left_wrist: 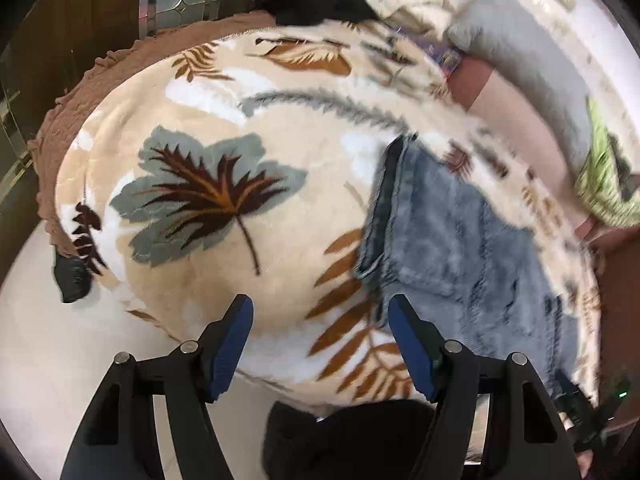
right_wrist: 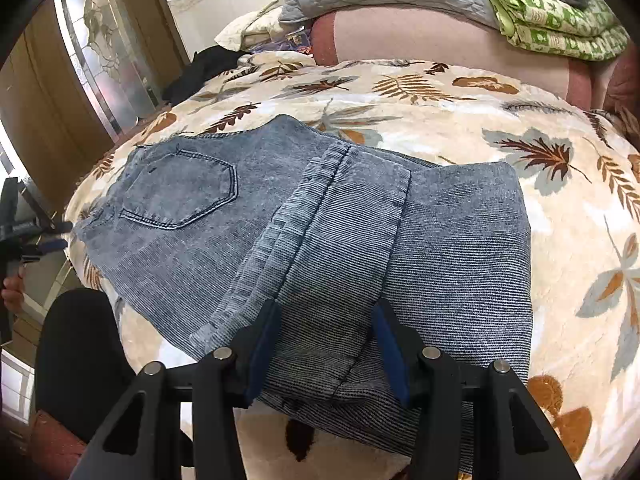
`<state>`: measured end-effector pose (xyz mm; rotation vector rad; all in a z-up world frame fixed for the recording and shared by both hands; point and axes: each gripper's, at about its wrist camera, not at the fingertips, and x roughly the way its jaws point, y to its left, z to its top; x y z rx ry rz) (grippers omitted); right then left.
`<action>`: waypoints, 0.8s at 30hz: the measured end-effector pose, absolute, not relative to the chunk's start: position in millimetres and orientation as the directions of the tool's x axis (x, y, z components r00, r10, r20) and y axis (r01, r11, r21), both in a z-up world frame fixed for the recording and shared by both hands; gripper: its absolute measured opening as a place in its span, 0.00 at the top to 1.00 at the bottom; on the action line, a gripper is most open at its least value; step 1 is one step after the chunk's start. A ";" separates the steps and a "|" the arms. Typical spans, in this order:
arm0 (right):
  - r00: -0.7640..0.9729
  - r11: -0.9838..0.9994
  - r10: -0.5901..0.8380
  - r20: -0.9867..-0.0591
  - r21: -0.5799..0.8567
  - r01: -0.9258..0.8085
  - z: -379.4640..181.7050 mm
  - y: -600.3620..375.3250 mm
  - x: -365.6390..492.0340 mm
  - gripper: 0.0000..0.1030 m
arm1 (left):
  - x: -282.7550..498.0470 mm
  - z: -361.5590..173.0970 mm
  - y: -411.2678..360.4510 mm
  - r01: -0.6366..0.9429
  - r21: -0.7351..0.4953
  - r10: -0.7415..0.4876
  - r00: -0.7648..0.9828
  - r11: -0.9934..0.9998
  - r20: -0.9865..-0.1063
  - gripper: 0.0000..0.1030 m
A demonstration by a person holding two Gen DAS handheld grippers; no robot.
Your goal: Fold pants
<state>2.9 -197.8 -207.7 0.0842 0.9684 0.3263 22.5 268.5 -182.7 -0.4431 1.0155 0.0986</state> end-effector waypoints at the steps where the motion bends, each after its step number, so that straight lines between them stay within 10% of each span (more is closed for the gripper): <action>1: 0.522 0.948 0.309 -0.795 0.215 -0.235 -207.6 -197.9 3.1 0.49 | 25.1 -181.7 269.6 -0.281 -0.326 -0.135 0.534 0.903 -0.835 0.30; 11: 0.523 0.947 0.310 -0.794 0.211 -0.242 -208.3 -198.2 3.8 0.49 | 54.8 -216.0 255.5 -0.304 -0.404 -0.250 0.438 0.863 -0.863 0.22; 24: 0.523 0.949 0.300 -0.798 0.195 -0.247 -207.0 -198.4 0.5 0.47 | 102.5 -202.1 208.5 -0.191 -0.202 -0.117 0.381 0.960 -0.917 0.22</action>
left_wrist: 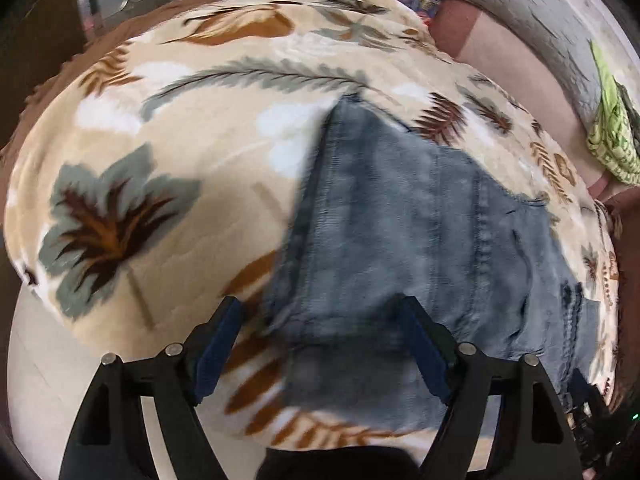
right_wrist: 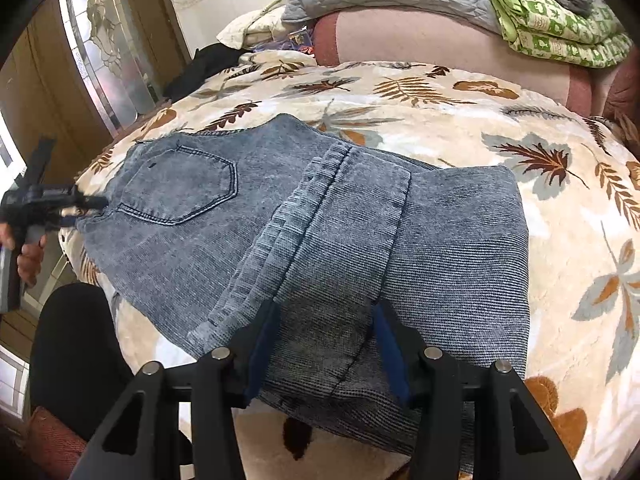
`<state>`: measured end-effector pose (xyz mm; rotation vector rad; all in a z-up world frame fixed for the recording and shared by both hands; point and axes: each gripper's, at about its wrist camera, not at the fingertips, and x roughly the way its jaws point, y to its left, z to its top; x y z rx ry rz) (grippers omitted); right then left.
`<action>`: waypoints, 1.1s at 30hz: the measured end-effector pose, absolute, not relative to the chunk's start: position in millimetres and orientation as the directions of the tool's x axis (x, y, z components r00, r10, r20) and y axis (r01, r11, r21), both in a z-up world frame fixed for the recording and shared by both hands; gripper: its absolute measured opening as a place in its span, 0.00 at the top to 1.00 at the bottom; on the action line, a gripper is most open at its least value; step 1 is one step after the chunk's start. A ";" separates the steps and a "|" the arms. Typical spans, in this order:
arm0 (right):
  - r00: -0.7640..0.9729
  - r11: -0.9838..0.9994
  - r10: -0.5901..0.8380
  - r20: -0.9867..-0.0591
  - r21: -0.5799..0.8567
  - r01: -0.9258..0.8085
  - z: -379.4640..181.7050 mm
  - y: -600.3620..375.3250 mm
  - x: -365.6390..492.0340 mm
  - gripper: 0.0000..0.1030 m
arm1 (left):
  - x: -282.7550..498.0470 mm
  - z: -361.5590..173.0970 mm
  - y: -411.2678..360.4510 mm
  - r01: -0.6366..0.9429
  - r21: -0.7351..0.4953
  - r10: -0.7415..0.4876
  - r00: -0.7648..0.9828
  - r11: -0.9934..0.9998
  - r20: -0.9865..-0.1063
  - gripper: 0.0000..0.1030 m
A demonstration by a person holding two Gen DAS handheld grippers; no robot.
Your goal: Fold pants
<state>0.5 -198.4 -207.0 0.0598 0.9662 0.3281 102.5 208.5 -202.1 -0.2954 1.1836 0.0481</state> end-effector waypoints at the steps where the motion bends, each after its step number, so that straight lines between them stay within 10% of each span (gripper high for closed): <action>1: 0.522 0.948 0.303 -0.797 0.196 -0.251 -206.8 -199.3 -0.4 0.47 | 106.8 -199.9 201.6 -0.175 -0.184 -0.105 0.382 0.967 -0.918 0.22; 33: 0.623 0.933 0.359 -0.695 0.240 -0.269 -169.8 -199.6 -5.0 0.45 | 122.6 -180.8 160.3 0.016 -0.050 -0.052 0.444 0.999 -0.895 0.76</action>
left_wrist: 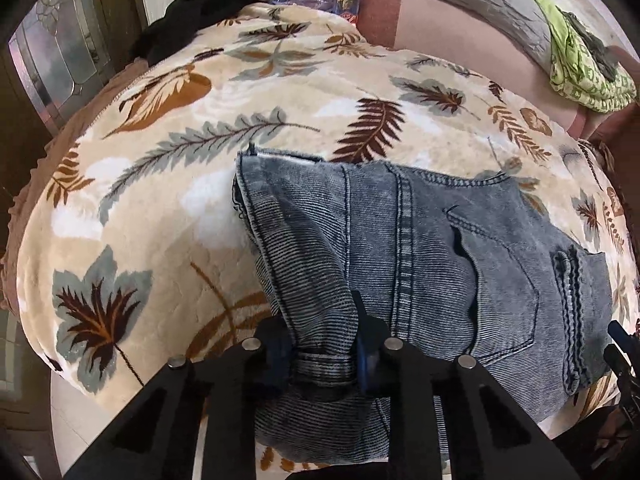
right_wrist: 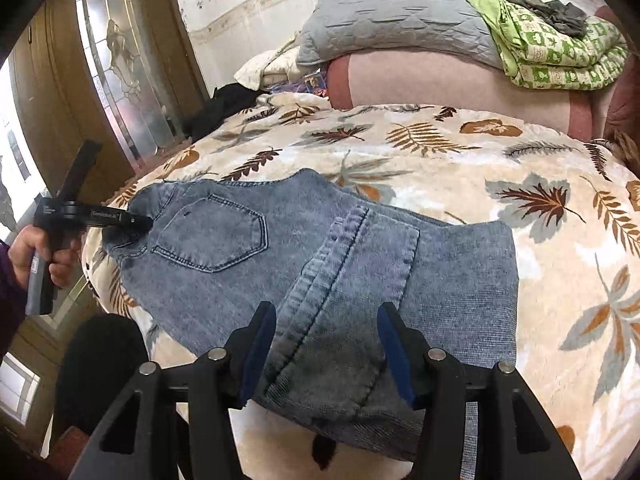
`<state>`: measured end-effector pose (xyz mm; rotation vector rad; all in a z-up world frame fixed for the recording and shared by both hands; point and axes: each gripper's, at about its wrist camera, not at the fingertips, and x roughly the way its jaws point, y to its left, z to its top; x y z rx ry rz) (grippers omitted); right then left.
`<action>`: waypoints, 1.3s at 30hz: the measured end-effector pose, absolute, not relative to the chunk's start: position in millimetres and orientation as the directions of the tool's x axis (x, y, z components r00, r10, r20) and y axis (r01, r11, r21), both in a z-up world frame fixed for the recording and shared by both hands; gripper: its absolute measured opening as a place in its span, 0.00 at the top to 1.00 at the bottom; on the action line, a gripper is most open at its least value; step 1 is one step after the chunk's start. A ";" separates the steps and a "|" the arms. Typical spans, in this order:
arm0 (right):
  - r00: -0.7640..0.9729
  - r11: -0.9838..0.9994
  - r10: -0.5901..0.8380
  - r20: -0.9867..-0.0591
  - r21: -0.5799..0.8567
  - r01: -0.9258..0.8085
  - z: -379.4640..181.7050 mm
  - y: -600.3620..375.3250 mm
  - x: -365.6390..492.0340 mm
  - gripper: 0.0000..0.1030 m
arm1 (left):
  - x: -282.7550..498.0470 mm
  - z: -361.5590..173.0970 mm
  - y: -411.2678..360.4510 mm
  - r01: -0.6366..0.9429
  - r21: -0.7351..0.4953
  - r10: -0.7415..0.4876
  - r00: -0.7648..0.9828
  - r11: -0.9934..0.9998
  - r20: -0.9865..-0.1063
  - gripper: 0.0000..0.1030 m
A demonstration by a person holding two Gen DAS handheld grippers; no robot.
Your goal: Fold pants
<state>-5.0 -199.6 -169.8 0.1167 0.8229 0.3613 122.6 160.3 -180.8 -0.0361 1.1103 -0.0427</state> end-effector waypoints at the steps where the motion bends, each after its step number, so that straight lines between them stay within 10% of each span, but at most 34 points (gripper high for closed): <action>1: 0.623 0.932 0.362 -0.693 0.245 -0.269 -169.4 -199.2 -4.4 0.45 | 122.2 -178.9 159.6 0.019 -0.050 -0.053 0.449 0.999 -0.892 0.76; 30: 0.556 0.907 0.402 -0.728 0.234 -0.350 -186.4 -149.0 11.7 0.45 | 88.2 -125.7 155.2 0.138 -0.191 -0.235 0.559 0.972 -0.795 0.81; 39: 0.539 0.841 0.537 -0.649 0.462 -0.281 -184.6 -135.5 50.6 0.57 | 79.3 -97.0 129.9 0.203 -0.168 -0.257 0.578 0.965 -0.775 0.81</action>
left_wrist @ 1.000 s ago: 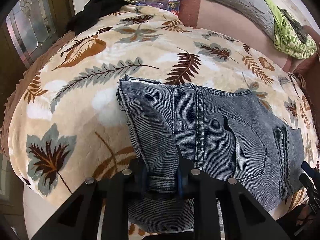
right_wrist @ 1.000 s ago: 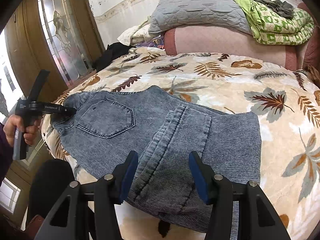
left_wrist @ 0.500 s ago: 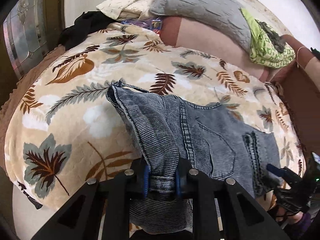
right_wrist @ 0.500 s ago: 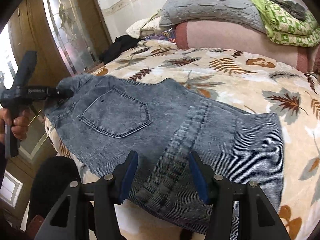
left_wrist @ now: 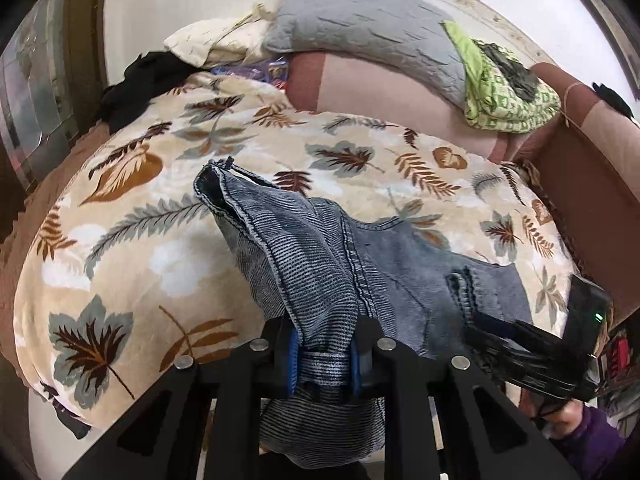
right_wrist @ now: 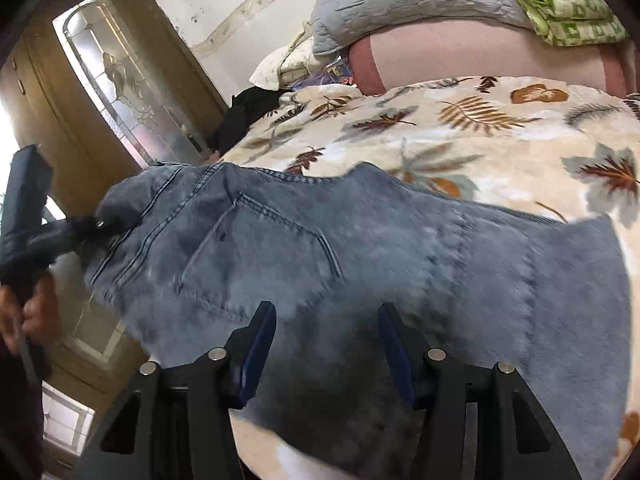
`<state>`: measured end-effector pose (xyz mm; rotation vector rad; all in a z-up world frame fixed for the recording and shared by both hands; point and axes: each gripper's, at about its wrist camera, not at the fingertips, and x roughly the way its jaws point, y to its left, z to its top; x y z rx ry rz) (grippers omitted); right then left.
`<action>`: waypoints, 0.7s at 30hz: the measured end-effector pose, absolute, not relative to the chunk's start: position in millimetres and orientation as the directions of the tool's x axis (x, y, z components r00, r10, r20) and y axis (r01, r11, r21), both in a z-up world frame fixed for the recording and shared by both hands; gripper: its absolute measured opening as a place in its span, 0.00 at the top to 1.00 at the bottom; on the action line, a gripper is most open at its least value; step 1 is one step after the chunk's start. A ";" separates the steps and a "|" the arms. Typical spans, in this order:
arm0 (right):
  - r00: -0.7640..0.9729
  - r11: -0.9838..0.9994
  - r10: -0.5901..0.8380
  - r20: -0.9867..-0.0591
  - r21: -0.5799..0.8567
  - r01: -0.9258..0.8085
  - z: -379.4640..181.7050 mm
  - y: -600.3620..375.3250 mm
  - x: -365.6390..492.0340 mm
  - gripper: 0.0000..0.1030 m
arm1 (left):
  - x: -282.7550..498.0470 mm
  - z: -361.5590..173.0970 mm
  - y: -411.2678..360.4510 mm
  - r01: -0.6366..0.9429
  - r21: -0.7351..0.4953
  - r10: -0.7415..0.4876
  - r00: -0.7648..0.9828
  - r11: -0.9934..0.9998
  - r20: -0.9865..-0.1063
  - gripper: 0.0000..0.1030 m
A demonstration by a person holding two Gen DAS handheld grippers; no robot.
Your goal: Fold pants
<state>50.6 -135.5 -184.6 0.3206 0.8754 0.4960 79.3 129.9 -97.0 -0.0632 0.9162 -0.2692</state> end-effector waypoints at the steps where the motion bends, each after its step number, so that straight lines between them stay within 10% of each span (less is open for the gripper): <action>1: 0.529 0.834 0.547 -0.648 0.476 -0.279 -185.8 -128.3 58.5 0.66 | 78.2 -93.8 125.5 0.215 -0.161 -0.258 0.578 0.963 -0.774 0.81; 6: 0.446 0.880 0.475 -0.759 0.402 -0.253 -216.0 -94.3 84.3 0.70 | 72.4 -75.8 97.3 0.286 -0.115 -0.267 0.577 0.951 -0.772 0.81; 21: 0.808 0.757 0.273 -0.522 0.635 0.154 -162.7 -345.7 -3.0 0.70 | 44.0 -27.1 -72.5 0.567 0.020 -0.330 0.508 0.823 -0.796 0.82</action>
